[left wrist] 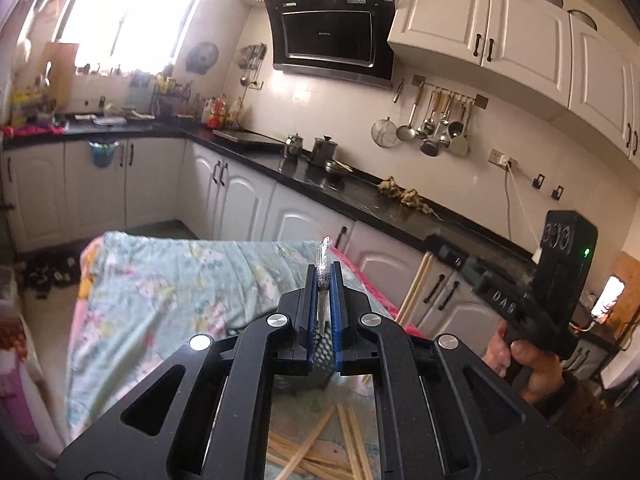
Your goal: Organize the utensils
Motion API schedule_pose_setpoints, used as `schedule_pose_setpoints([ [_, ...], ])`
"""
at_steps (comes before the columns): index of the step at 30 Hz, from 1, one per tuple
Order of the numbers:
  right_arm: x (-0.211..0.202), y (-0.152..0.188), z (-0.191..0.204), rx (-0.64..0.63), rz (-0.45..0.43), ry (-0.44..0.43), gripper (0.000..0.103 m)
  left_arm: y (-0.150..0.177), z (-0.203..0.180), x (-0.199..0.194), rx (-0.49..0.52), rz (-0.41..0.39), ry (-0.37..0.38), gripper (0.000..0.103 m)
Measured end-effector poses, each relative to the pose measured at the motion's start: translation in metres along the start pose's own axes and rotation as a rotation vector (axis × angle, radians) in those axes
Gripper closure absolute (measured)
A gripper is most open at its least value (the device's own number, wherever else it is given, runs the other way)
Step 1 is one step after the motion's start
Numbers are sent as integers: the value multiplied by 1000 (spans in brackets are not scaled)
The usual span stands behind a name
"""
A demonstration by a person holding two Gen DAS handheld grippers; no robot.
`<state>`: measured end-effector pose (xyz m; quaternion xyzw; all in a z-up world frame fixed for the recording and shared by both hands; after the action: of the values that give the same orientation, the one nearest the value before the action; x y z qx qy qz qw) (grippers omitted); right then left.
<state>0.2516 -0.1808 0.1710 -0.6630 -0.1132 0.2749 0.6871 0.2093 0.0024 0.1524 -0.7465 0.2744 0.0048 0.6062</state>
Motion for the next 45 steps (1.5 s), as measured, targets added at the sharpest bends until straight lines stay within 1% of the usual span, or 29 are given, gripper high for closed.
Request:
schedule_pose_setpoints([
  [2, 2, -12, -7, 17, -33, 5, 101, -7, 3, 1, 16, 10, -23, 100],
  [7, 12, -30, -18, 44, -82, 10, 101, -15, 7, 5, 47, 26, -57, 100],
  [11, 24, -38, -22, 49, -108, 17, 101, -10, 13, 14, 51, 49, -71, 100],
  [15, 41, -37, -22, 47, -106, 15, 101, -1, 21, 30, 38, 89, -78, 100],
  [23, 71, -10, -22, 51, -66, 20, 101, 24, 27, 59, 20, 149, -81, 100],
  [30, 88, 14, -25, 51, -24, 41, 101, 47, 29, 82, 5, 188, -81, 100],
  [36, 97, 37, -32, 51, 14, 69, 101, 63, 32, 97, -7, 207, -81, 100],
  [43, 102, 56, -41, 72, 55, 88, 100, 75, 36, 110, -21, 216, -85, 100],
  [45, 103, 61, -42, 75, 67, 90, 98, 77, 36, 112, -22, 215, -85, 100],
])
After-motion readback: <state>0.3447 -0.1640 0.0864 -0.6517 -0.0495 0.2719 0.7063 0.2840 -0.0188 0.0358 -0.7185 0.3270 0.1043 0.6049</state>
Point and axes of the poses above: each gripper's, at about its wrist camera, not at the fingertips, and x roughly the way its jaws point, z to its left, y to its underside, the point moved 7 cm from there along x, roughly the way its jaws point
